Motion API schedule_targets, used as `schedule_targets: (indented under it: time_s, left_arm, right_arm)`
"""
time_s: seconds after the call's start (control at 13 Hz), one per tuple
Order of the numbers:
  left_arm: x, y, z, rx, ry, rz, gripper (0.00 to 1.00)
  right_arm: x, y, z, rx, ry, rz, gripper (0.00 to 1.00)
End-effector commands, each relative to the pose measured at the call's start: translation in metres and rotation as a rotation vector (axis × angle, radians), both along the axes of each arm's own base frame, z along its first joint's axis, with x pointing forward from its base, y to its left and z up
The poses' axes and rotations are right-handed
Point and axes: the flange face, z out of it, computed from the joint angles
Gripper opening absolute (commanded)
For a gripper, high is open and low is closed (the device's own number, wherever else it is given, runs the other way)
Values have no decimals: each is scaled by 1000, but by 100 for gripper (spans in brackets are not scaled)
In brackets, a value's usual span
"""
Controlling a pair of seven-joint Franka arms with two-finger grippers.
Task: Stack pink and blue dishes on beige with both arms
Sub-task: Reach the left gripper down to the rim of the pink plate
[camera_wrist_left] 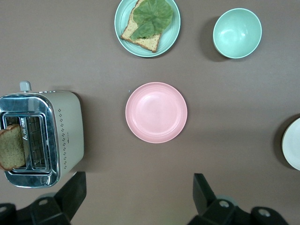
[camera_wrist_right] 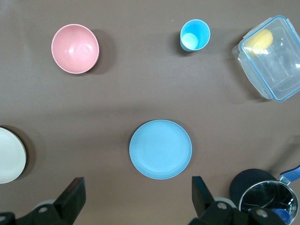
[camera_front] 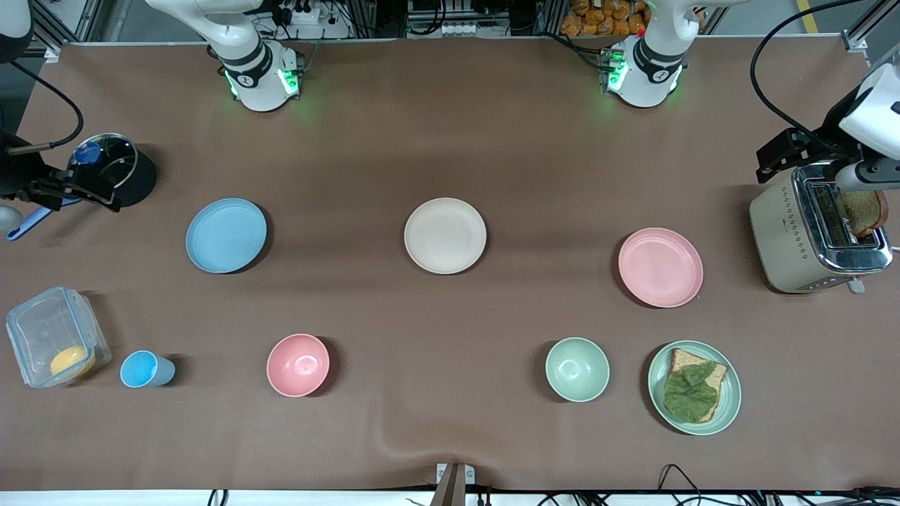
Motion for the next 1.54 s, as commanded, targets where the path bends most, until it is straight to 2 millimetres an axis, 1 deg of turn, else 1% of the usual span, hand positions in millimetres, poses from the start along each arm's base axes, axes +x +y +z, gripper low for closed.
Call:
schedule_targets:
  time_s: [0.0,0.23,0.31,0.46,0.54,0.62,0.69,0.77,0.85,0.92,1.0,1.08,1.15,1.23,1.31,1.38,1.46]
  left_arm:
    - [-2,1,7,-6,3,-3,100]
    - [-2,0,8,-3,3,-6,100]
    - [-1,0,4,-3,14,-7,100]
    - [5,1,-16,9,52,-11,100]
    - [9,2,-40,11,94,-10,100]
    - [18,6,-60,11,105,-3,100]
    - [26,20,-85,9,123,20,100]
    - [32,26,-108,7,121,30,100]
    - [36,29,-135,5,110,34,100]
    - [35,38,-166,3,96,46,100]
    - [32,52,-198,0,74,66,100]
    - [25,58,-235,-4,48,72,100]
    - [18,70,-266,-8,22,93,100]
    - [13,77,-293,-11,20,102,100]
    - [12,80,-316,-14,46,103,100]
    - [11,94,-338,-18,79,127,100]
    - [12,98,-358,-21,81,134,100]
  right_arm:
    - [-2,1,2,-15,5,-9,100]
    - [-2,1,2,-14,5,-9,100]
    - [-2,0,2,-14,5,-10,100]
    - [-2,0,2,-14,5,-9,100]
    - [-2,0,2,-14,5,-9,100]
    - [-2,1,2,-14,5,-7,100]
    - [-2,-1,1,-14,7,-10,100]
    - [-2,-4,1,-14,7,-15,100]
    - [1,-7,-5,-14,17,-21,100]
    - [3,-10,-8,-14,24,-27,100]
    - [3,-20,-14,-14,35,-45,100]
    - [5,-33,-22,-13,50,-66,100]
    - [6,-46,-28,-12,61,-88,100]
    - [7,-62,-39,-8,80,-100,100]
    - [9,-69,-48,-4,97,-88,100]
    - [10,-79,-61,0,117,-88,100]
    - [12,-87,-74,6,137,-88,100]
